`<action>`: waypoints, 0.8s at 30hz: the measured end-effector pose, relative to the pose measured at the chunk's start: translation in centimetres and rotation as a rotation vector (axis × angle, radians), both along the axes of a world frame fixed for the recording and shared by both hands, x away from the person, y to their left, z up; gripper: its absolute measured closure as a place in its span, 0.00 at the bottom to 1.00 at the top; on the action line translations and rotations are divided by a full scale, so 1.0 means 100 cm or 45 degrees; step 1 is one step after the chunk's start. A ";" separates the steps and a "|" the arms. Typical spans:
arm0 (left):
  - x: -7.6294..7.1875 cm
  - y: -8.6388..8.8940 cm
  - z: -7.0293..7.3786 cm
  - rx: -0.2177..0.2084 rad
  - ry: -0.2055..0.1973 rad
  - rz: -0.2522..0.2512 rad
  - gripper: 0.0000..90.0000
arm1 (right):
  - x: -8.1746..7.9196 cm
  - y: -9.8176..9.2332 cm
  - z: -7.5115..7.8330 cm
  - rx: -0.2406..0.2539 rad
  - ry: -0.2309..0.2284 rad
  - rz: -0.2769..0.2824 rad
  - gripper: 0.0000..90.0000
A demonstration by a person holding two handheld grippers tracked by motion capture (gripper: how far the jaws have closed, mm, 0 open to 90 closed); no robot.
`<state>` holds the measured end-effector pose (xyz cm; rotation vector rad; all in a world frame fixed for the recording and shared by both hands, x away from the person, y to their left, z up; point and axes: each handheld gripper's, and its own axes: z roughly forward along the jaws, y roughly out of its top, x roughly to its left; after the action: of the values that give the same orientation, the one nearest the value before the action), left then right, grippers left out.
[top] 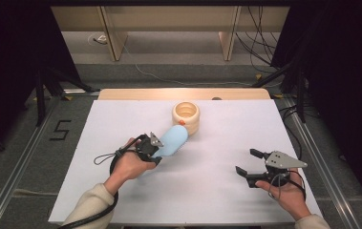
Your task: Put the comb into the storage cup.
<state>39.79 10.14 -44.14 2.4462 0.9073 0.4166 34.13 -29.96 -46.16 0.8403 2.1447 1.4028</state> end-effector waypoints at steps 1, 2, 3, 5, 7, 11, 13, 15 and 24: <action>0.000 0.000 0.000 -0.003 -0.005 0.003 0.78 | 0.000 0.000 0.000 0.000 0.001 0.001 0.18; 0.000 0.000 0.000 -0.005 -0.006 0.005 0.78 | 0.000 0.000 0.000 0.000 0.002 0.002 0.18; 0.000 0.000 0.001 -0.007 -0.006 0.006 0.78 | 0.000 0.000 0.000 0.001 0.001 0.003 0.18; 0.000 -0.001 0.001 -0.015 -0.019 0.010 0.78 | 0.000 0.000 0.000 0.007 0.002 0.005 0.18; -0.001 -0.001 0.002 -0.020 -0.024 0.009 0.78 | 0.000 0.001 0.000 0.011 0.000 0.005 0.18; -0.001 -0.003 0.003 -0.032 -0.047 0.006 0.78 | 0.000 0.001 0.000 0.007 0.000 0.002 0.18; -0.002 -0.003 0.004 -0.044 -0.054 0.016 0.78 | 0.000 0.000 0.000 0.013 0.002 0.003 0.18; -0.002 -0.003 0.004 -0.050 -0.064 0.021 0.78 | -0.001 0.000 0.000 0.013 0.002 0.002 0.18; -0.004 -0.006 0.008 -0.079 -0.106 0.023 0.78 | -0.001 0.001 0.001 0.013 -0.005 -0.001 0.17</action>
<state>39.42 9.54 -43.38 2.3474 0.8949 0.4860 34.04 -29.85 -46.09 0.8415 2.1352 1.4150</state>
